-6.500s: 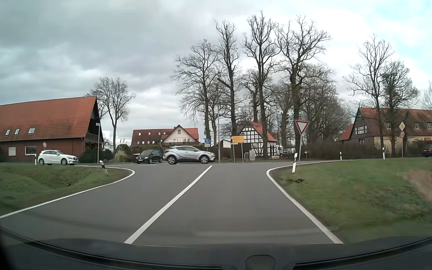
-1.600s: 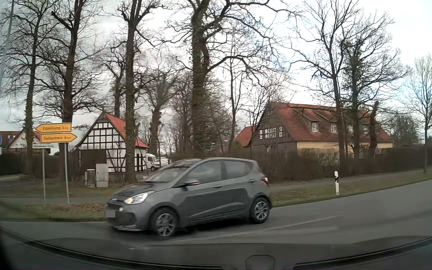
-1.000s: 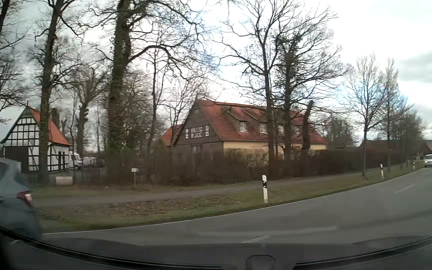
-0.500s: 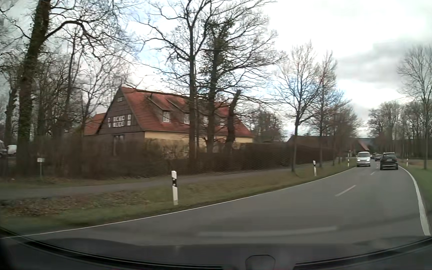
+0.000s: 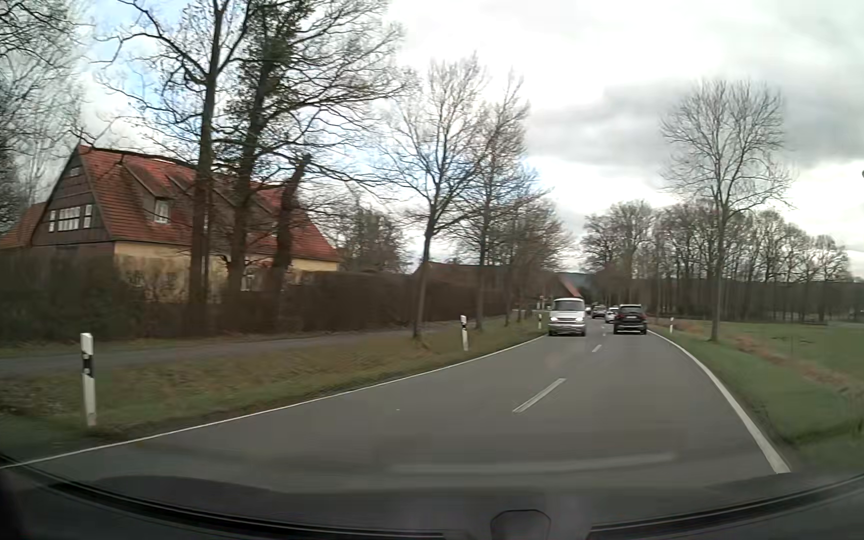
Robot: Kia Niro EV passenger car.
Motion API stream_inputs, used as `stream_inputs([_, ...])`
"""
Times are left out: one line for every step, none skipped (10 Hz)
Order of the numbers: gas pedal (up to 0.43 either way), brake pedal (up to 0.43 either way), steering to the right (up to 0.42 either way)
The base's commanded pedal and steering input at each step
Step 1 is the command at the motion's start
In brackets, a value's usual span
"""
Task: Follow the waypoints while adhering to traffic rules and regulations
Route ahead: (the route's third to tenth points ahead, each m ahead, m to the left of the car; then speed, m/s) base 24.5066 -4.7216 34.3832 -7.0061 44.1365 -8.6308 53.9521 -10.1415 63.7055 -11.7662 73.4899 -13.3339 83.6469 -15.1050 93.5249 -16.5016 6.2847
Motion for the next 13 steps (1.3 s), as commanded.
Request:
stream_inputs([0.488, 0.000, 0.336])
stream_inputs([0.488, 0.000, 0.291])
stream_inputs([0.500, 0.000, 0.235])
stream_inputs([0.500, 0.000, 0.177])
stream_inputs([0.500, 0.000, 0.129])
stream_inputs([0.500, 0.000, 0.086])
stream_inputs([0.531, 0.000, 0.052])
stream_inputs([0.539, 0.000, 0.033])
stream_inputs([0.539, 0.000, 0.027])
stream_inputs([0.539, 0.000, 0.026])
stream_inputs([0.591, 0.000, 0.026])
stream_inputs([0.598, 0.000, 0.026])
stream_inputs([0.598, 0.000, 0.025])
